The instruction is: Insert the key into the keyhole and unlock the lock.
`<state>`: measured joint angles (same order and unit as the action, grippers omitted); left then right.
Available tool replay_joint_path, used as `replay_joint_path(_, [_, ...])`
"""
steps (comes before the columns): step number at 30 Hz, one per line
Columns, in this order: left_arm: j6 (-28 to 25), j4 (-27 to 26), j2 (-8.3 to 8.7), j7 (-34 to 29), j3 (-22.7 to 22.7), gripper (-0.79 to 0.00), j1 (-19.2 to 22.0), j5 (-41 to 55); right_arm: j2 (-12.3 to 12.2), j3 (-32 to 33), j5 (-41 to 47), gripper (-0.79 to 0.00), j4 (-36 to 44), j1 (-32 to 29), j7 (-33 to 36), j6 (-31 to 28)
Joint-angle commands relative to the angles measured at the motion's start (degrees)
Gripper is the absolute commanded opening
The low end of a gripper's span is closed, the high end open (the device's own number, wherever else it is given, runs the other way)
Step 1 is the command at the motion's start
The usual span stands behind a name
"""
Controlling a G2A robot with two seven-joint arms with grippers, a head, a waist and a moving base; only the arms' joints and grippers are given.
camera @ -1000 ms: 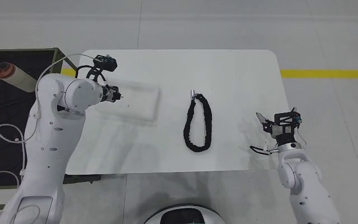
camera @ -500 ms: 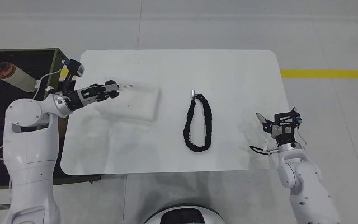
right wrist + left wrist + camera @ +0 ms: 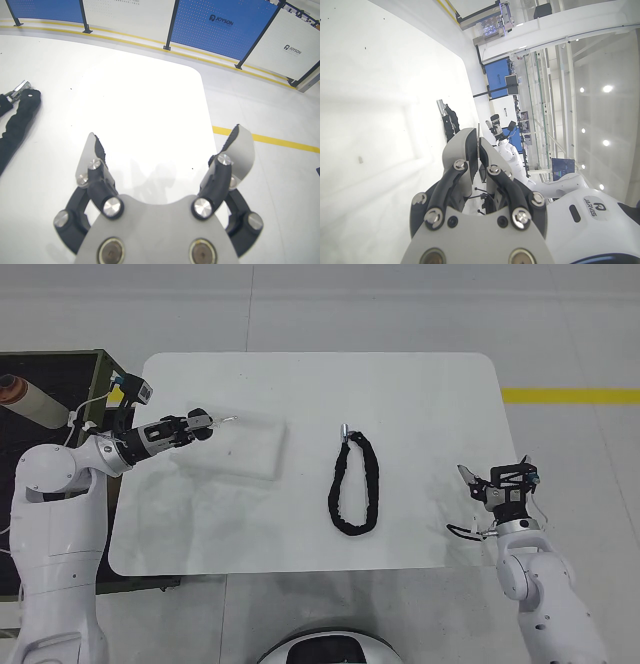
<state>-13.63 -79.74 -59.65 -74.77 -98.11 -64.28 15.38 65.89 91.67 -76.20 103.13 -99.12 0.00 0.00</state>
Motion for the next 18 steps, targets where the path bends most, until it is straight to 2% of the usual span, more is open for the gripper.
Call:
replay_joint_path(1, [0.0, 0.0, 0.0, 0.0, 0.0, -0.785, 0.0, 0.0, 0.0, 0.0, 0.0, 0.0, 0.0, 0.0, 0.0, 0.0])
replay_joint_path(5, [0.0, 0.0, 0.0, 0.0, 0.0, -0.785, 0.0, 0.0, 0.0, -0.3, 0.4, 0.0, 0.0, 0.0, 0.4, -0.9])
replay_joint_path(6, [0.0, 0.0, 0.0, 0.0, 0.0, -0.785, 0.0, 0.0, 0.0, -1.3, 3.3, 0.0, 0.8, 0.4, 2.6, -5.4])
replay_joint_path(7, [0.0, 0.0, 0.0, 0.0, 0.0, -0.785, 0.0, 0.0, -0.1, -2.2, 6.6, 0.0, 1.8, 1.2, 7.2, -10.5])
replay_joint_path(8, [0.0, 0.0, 0.0, 0.0, 0.0, -0.785, 0.0, 0.0, -0.2, -2.3, 9.7, 0.0, 3.1, 2.7, 12.7, -12.5])
replay_joint_path(12, [0.0, 0.0, 0.0, 0.0, 0.0, -0.785, 0.0, 0.0, 0.0, -7.2, 19.2, 0.0, 9.9, 9.6, 33.8, -14.4])
replay_joint_path(14, [0.0, 0.0, 0.0, 0.0, 0.0, -0.785, 0.0, 0.0, 0.2, -10.8, 21.3, 0.0, 11.1, 14.4, 44.8, -12.6])
replay_joint_path(18, [0.0, 0.0, 0.0, 0.0, 0.0, -0.785, 0.0, 0.0, 1.5, -19.3, 28.7, 0.0, 9.5, 25.5, 59.6, -5.4])
